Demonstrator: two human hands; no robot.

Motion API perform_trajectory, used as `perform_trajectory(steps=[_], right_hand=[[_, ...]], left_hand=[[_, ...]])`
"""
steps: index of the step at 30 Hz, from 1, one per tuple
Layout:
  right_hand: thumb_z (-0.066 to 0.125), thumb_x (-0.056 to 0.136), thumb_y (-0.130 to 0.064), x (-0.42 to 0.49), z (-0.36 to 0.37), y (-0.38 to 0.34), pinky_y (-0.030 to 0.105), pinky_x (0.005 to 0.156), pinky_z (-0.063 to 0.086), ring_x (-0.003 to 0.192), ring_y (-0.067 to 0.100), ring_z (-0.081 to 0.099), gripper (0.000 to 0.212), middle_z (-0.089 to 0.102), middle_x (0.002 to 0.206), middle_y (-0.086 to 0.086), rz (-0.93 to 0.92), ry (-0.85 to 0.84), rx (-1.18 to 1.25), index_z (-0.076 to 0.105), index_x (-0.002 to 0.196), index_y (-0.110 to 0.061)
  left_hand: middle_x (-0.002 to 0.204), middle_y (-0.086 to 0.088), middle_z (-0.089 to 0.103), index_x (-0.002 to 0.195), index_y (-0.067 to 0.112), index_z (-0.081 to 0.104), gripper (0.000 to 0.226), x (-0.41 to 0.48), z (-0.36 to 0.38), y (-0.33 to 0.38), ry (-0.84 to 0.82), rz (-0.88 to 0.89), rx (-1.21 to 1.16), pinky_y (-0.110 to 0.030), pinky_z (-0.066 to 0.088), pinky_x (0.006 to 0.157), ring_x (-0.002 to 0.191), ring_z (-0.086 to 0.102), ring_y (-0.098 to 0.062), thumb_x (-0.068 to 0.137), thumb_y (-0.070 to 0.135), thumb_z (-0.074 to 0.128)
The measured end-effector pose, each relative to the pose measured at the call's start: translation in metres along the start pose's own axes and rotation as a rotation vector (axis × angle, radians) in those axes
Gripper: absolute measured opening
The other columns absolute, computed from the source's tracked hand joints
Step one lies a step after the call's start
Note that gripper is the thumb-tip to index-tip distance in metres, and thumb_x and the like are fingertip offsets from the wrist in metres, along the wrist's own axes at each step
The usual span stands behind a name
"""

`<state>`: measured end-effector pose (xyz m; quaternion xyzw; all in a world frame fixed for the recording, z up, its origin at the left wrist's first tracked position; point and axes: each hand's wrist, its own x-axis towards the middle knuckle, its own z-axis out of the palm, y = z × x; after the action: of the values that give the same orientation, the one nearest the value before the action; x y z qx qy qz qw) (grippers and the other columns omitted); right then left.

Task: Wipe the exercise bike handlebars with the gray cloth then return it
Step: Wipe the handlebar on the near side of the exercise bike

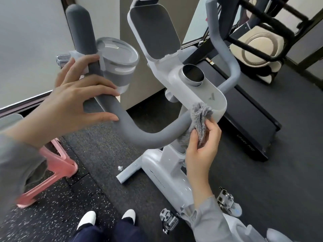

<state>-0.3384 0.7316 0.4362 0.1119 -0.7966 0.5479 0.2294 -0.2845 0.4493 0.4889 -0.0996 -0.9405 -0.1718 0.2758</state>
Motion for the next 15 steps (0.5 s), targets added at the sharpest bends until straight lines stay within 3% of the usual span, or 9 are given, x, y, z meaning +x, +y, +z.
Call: perform_trajectory(steps=[3,9,13,15], right_hand=[[0.054,0.085,0.015,-0.02,0.009,-0.008,0.025,0.1,0.041,0.123,0.018,0.048,0.046,0.046,0.128,0.013,0.052,0.07,0.081,0.047,0.12,-0.015],[0.054,0.078,0.011,-0.058,0.036,-0.033,0.023,0.097,0.042,0.121,0.016,0.05,0.051,0.044,0.129,0.015,0.179,0.216,0.259,0.048,0.115,-0.024],[0.058,0.077,0.008,-0.079,0.06,-0.052,0.037,0.095,0.048,0.113,0.025,0.056,0.048,0.046,0.13,0.02,0.297,0.336,0.356,0.048,0.113,-0.021],[0.059,0.077,0.015,-0.088,0.075,-0.059,0.036,0.093,0.05,0.112,0.027,0.056,0.049,0.047,0.129,0.02,0.326,0.413,0.374,0.046,0.115,-0.014]], left_hand=[[0.109,0.002,0.067,0.102,0.019,0.069,0.059,-0.002,0.0,-0.002,-0.001,0.011,-0.002,-0.046,0.006,0.116,0.14,0.024,-0.023,0.076,0.068,0.05],[0.114,0.004,0.067,0.108,0.022,0.066,0.051,-0.004,-0.003,-0.011,-0.029,0.062,0.002,-0.035,0.002,0.116,0.141,0.021,-0.019,0.077,0.061,0.055],[0.119,0.007,0.064,0.113,0.025,0.063,0.051,-0.006,-0.007,-0.014,-0.069,0.096,0.021,-0.043,0.005,0.115,0.142,0.019,-0.022,0.077,0.06,0.054],[0.121,0.007,0.062,0.115,0.025,0.062,0.05,-0.006,-0.01,-0.014,-0.085,0.113,0.031,-0.05,0.01,0.113,0.142,0.02,-0.024,0.078,0.058,0.056]])
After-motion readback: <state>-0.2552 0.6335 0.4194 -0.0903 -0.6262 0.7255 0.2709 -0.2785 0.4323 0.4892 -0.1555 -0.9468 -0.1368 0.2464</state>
